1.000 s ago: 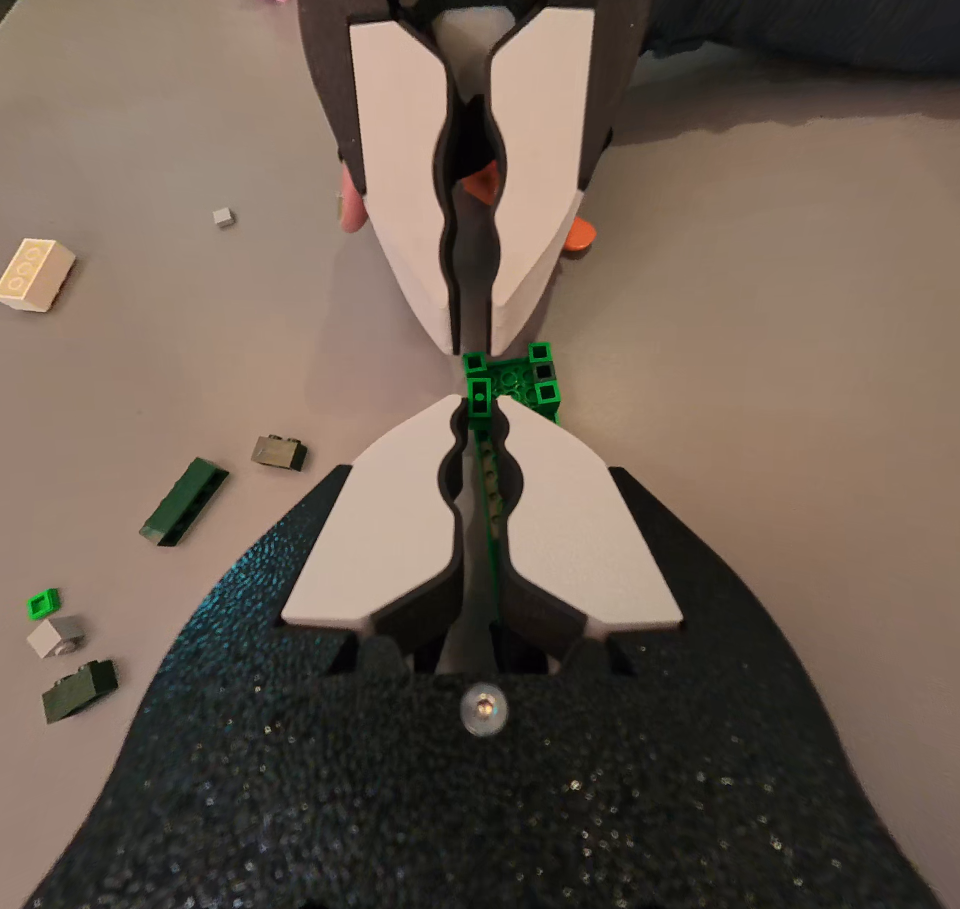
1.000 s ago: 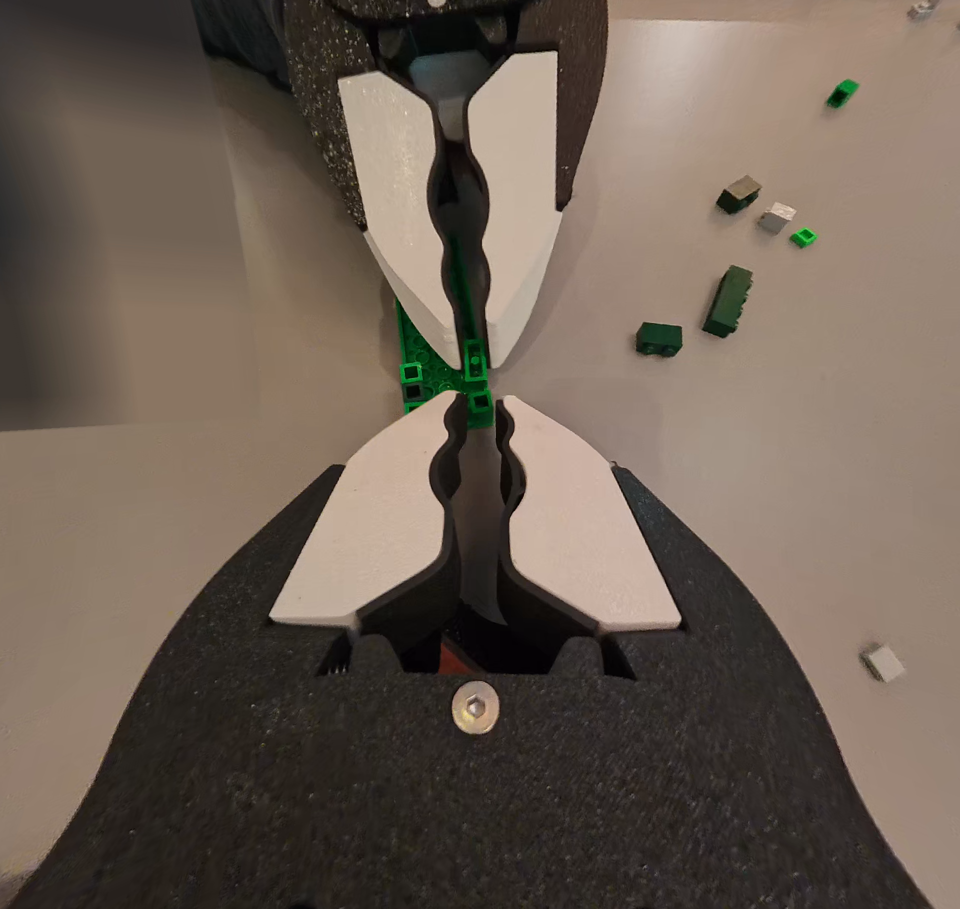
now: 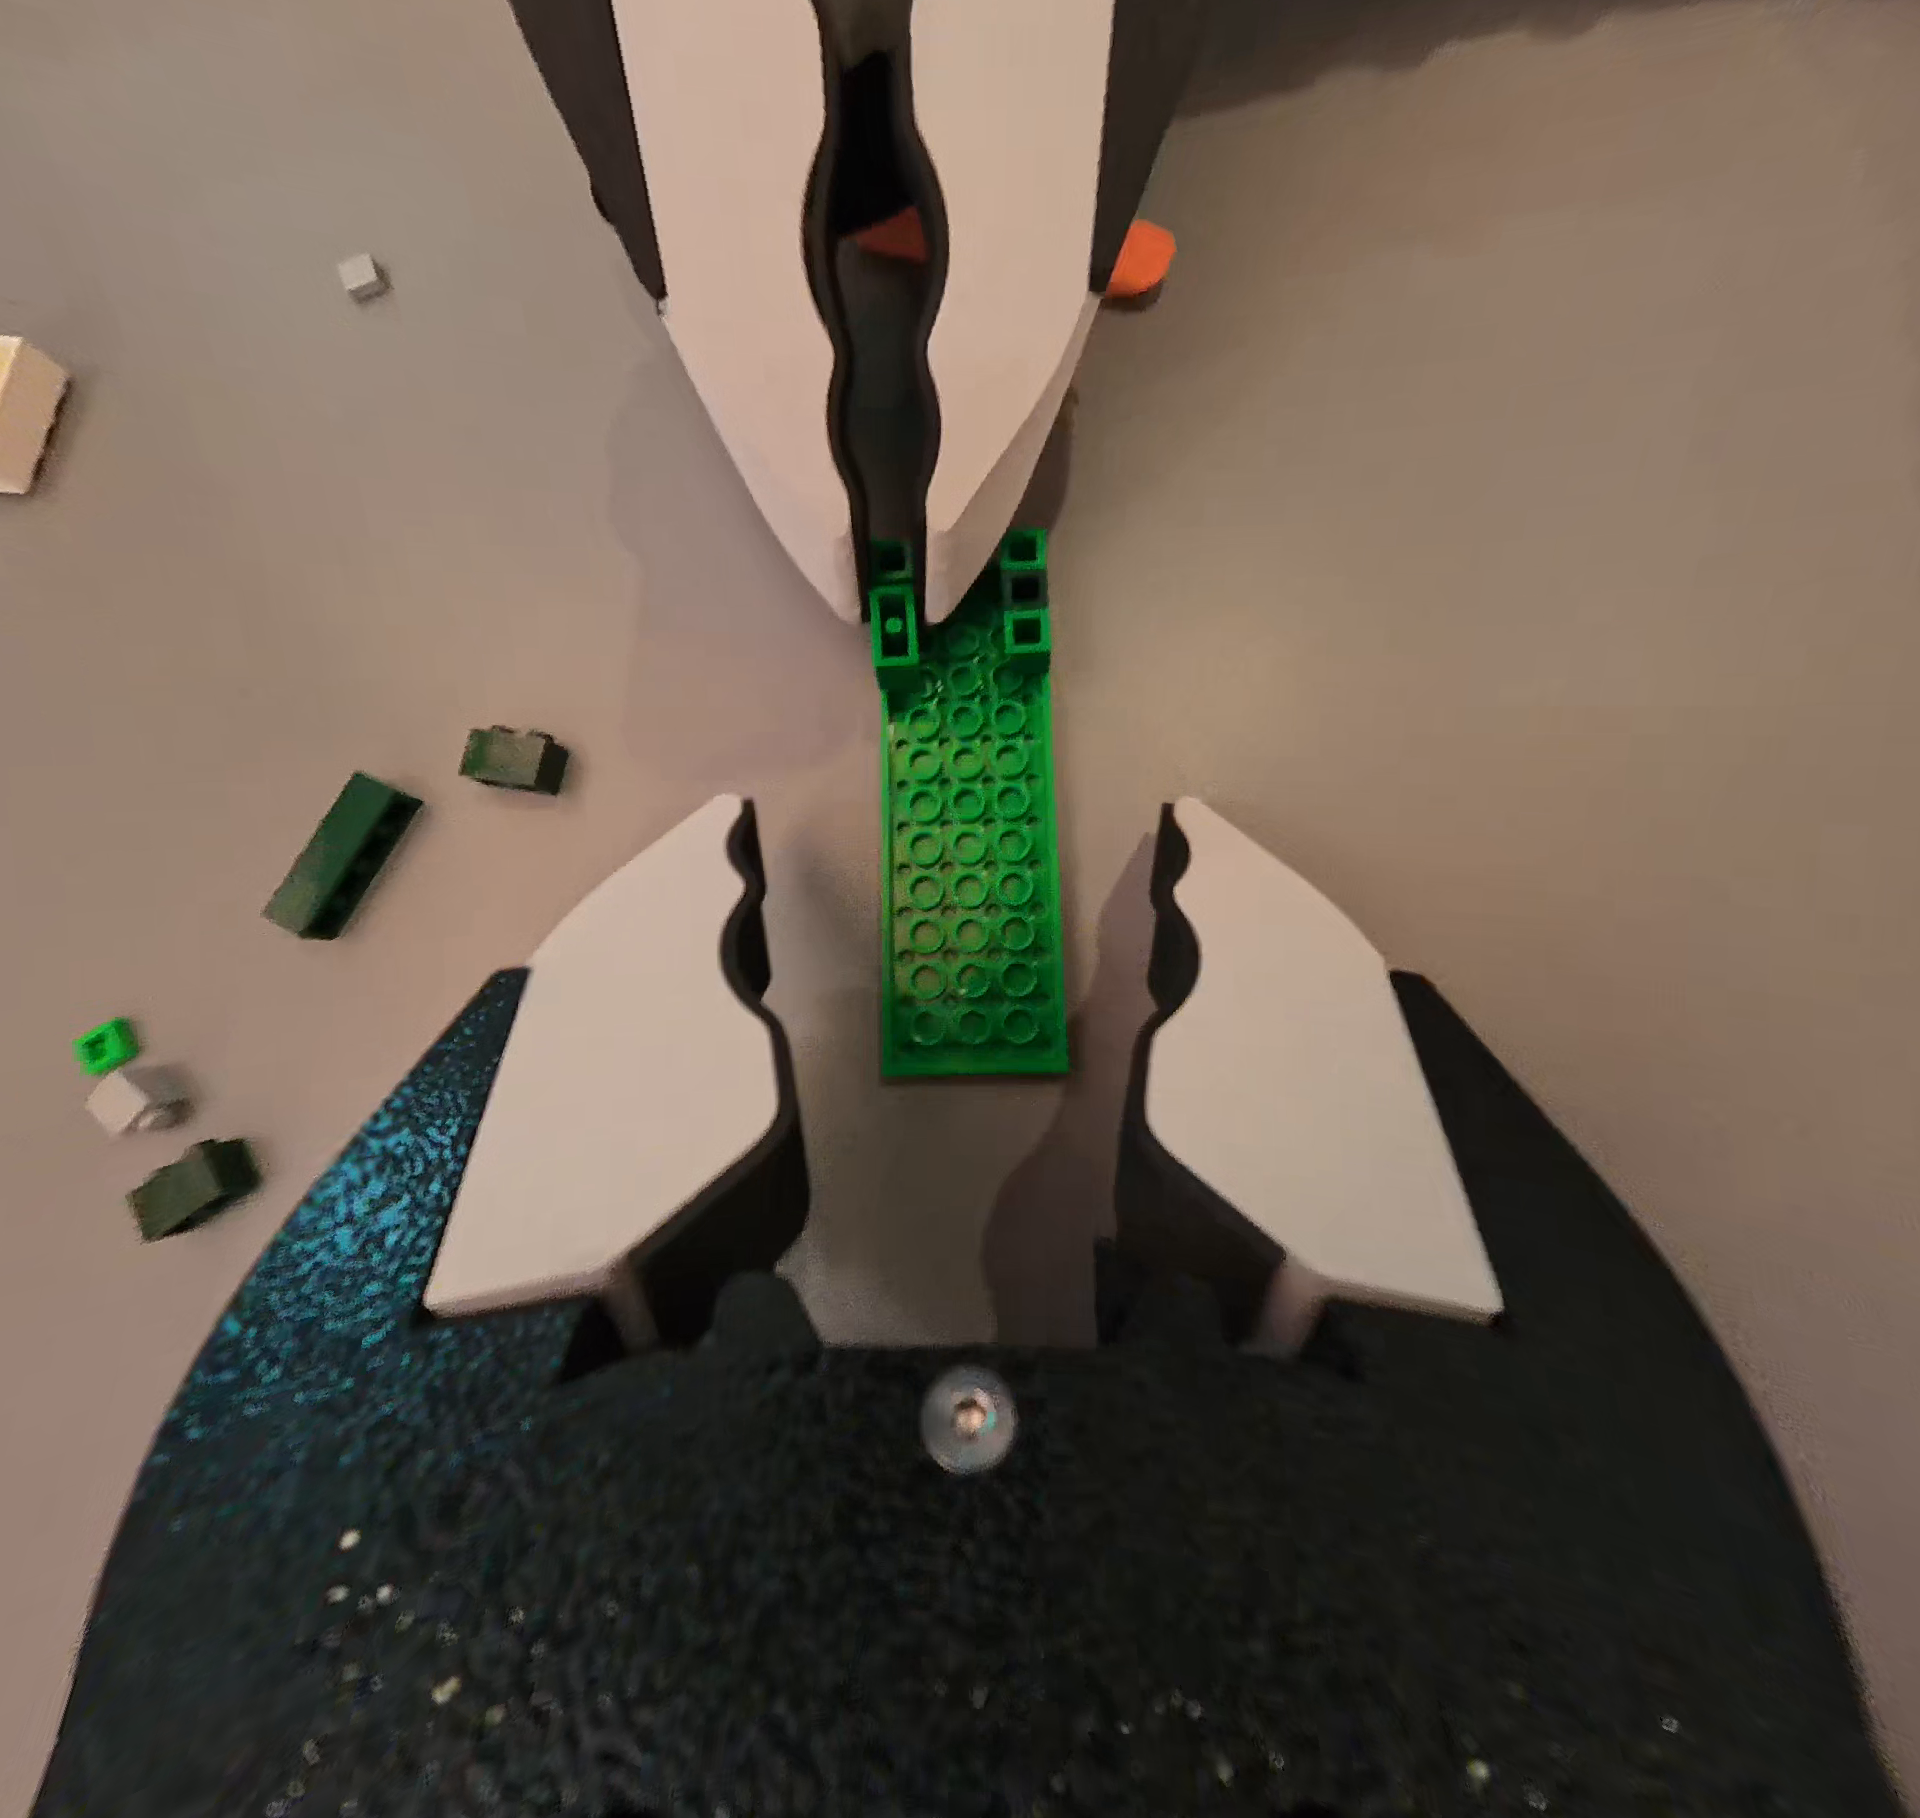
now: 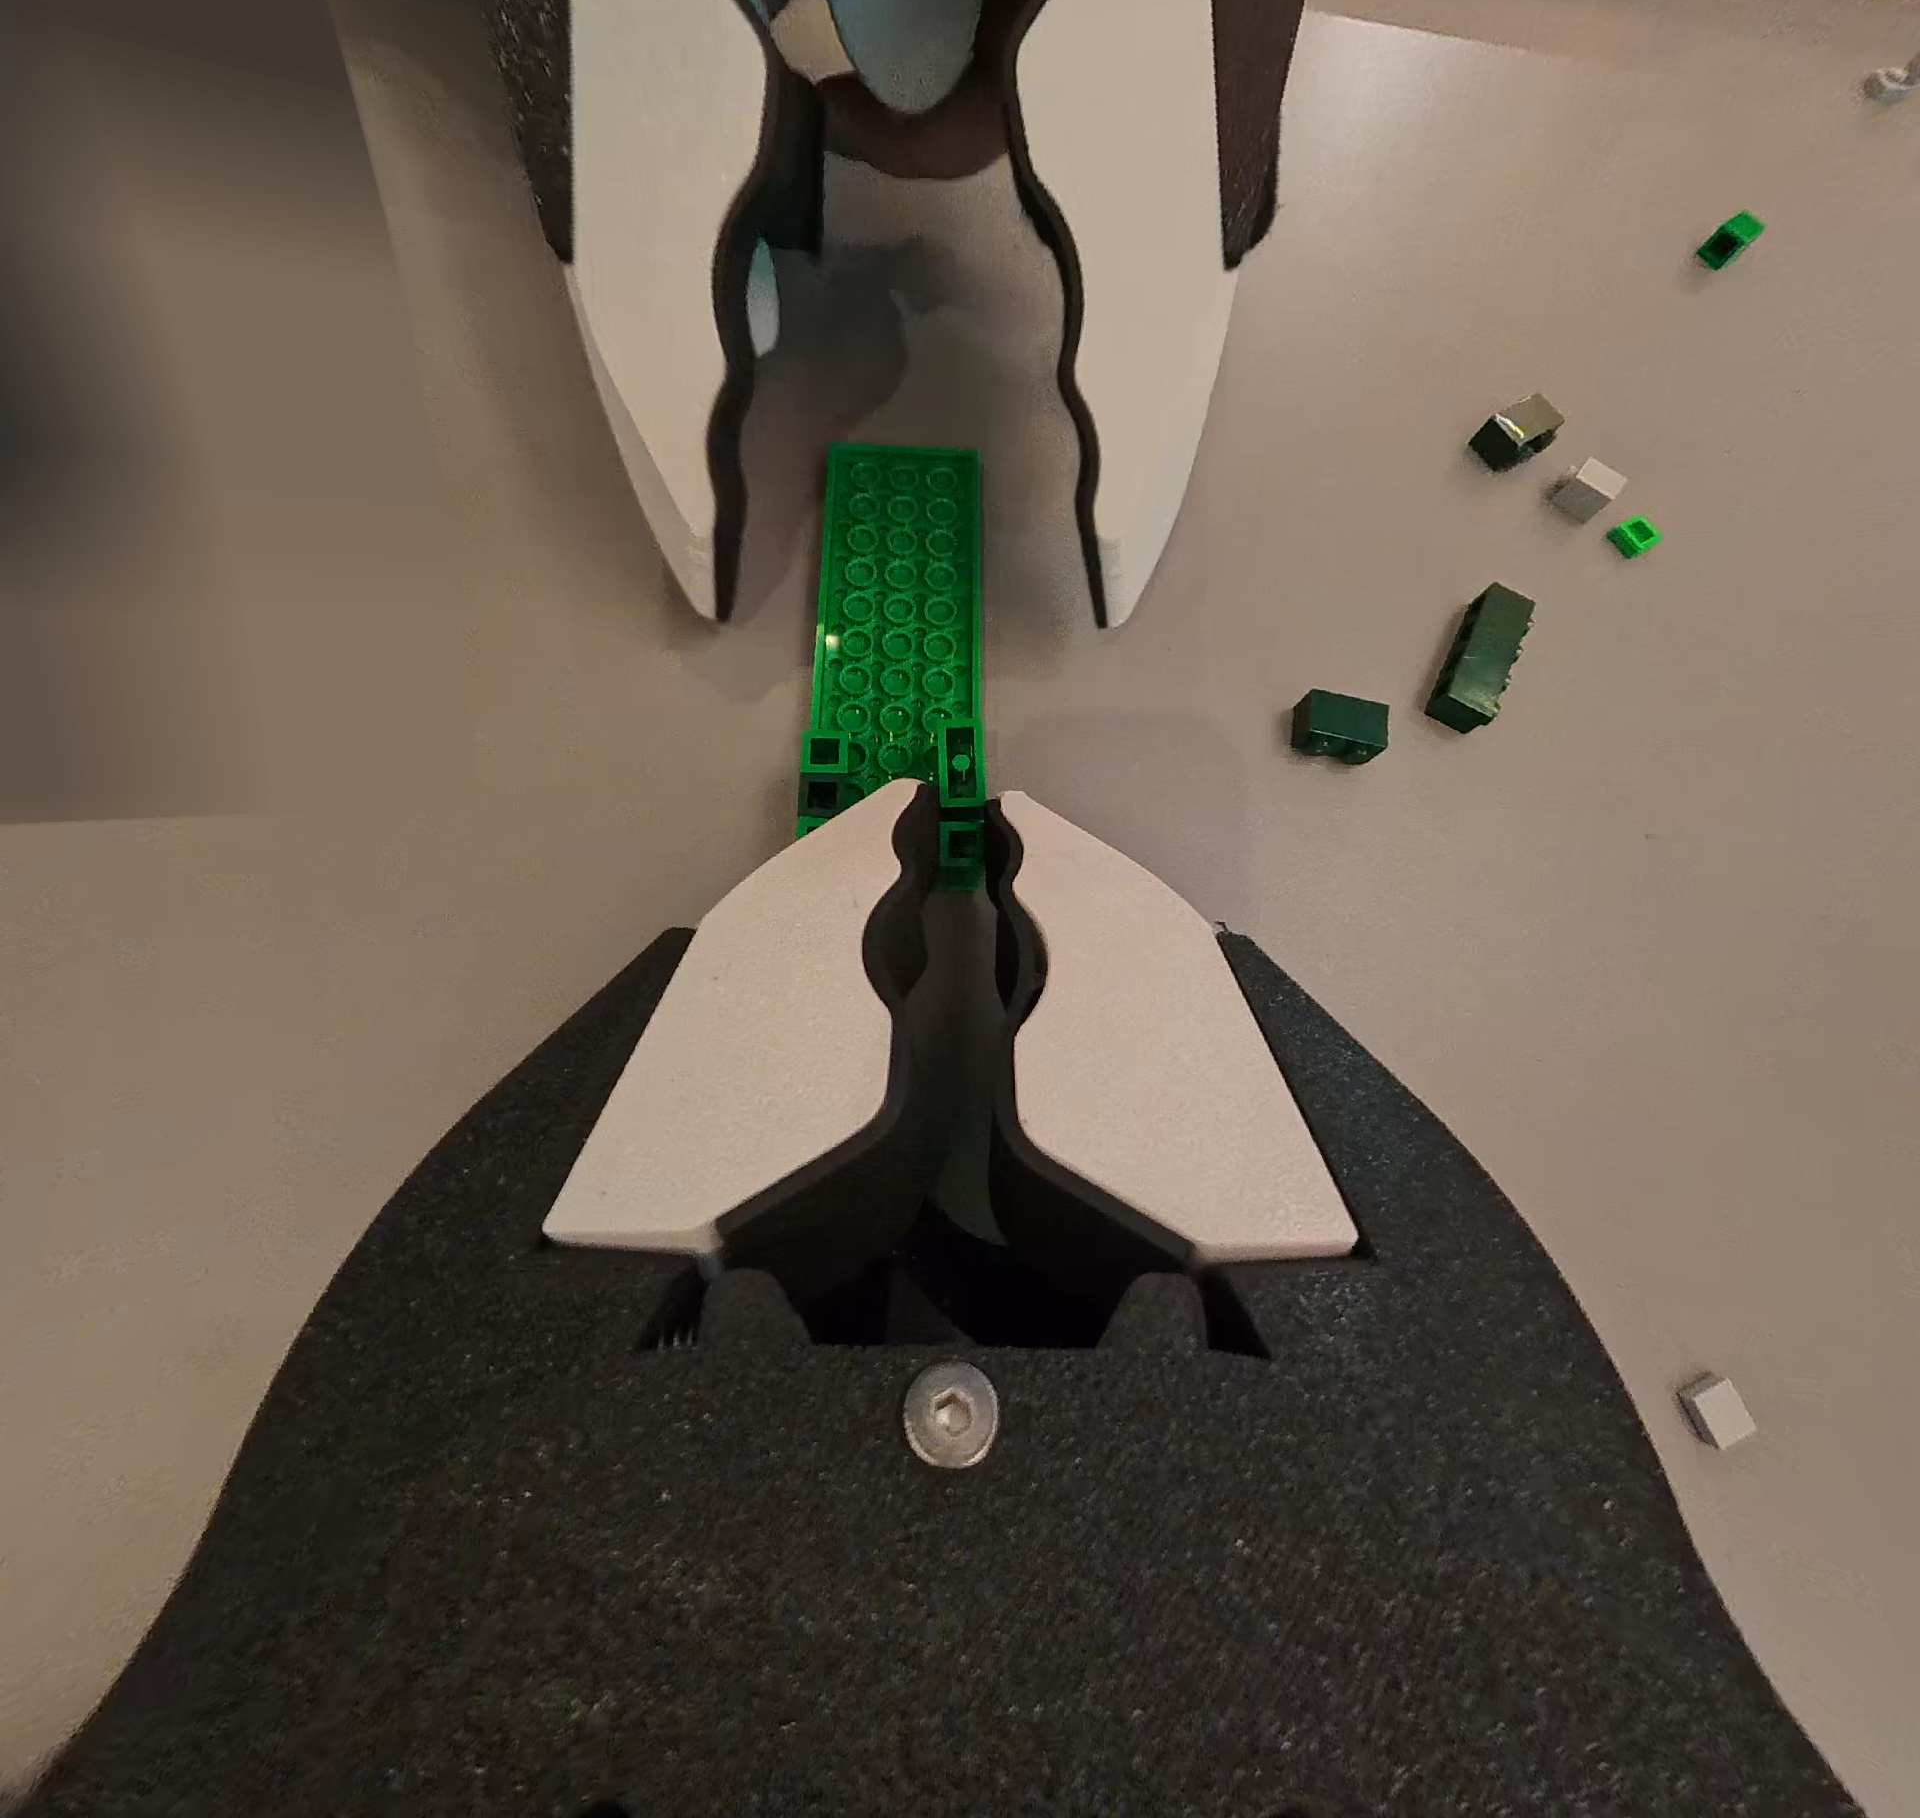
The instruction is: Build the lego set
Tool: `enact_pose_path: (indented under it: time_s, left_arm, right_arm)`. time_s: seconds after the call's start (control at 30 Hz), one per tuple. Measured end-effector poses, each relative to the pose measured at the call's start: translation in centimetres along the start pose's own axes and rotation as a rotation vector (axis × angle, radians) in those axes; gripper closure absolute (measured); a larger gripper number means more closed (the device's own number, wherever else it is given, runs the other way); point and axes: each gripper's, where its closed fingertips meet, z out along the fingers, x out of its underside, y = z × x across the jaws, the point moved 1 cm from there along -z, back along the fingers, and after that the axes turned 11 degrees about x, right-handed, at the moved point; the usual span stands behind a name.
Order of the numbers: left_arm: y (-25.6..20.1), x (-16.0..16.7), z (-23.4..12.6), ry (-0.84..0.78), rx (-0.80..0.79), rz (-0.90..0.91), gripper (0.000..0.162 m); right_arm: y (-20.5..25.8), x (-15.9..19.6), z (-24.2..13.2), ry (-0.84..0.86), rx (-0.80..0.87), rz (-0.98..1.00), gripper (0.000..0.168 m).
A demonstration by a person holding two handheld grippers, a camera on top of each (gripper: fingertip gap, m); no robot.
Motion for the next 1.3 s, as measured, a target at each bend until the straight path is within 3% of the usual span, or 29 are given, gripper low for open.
enact_pose_path:
  time_s: [0.37,0.63,0.77,0.87,1.0,1.1,1.3]
  left_arm:
    - [-0.6,-0.2,0.6,0.18,-0.017,0.084,0.124]
    - [-0.7,0.0,0.6,0.23,0.002,0.058,0.122]
    - [-1.4,1.1,-0.2,0.232,0.07,0.021,0.103]
    - [-1.4,1.2,-0.1,0.203,0.096,0.004,0.1]
    - [-1.4,0.8,0.4,0.219,0.11,-0.031,0.11]
    - [-1.4,0.5,0.6,0.224,0.093,-0.043,0.129]
    - [-1.5,0.5,0.5,0.14,0.07,-0.041,0.13]
  right_arm:
    - [0.2,0.0,-0.2,0.033,-0.014,0.054,0.161]
    - [0.8,-0.3,-0.6,0.048,0.015,-0.012,0.161]
    - [1.0,0.0,-0.4,0.034,0.001,0.019,0.161]
    - [1.1,-0.1,-0.3,0.012,-0.011,0.037,0.16]
    - [1.1,-0.1,-0.2,0.014,-0.01,0.036,0.161]
    - [1.3,-0.1,-0.2,0.028,-0.01,0.024,0.16]
    - [1.6,-0.2,-0.3,0.077,0.036,-0.028,0.16]
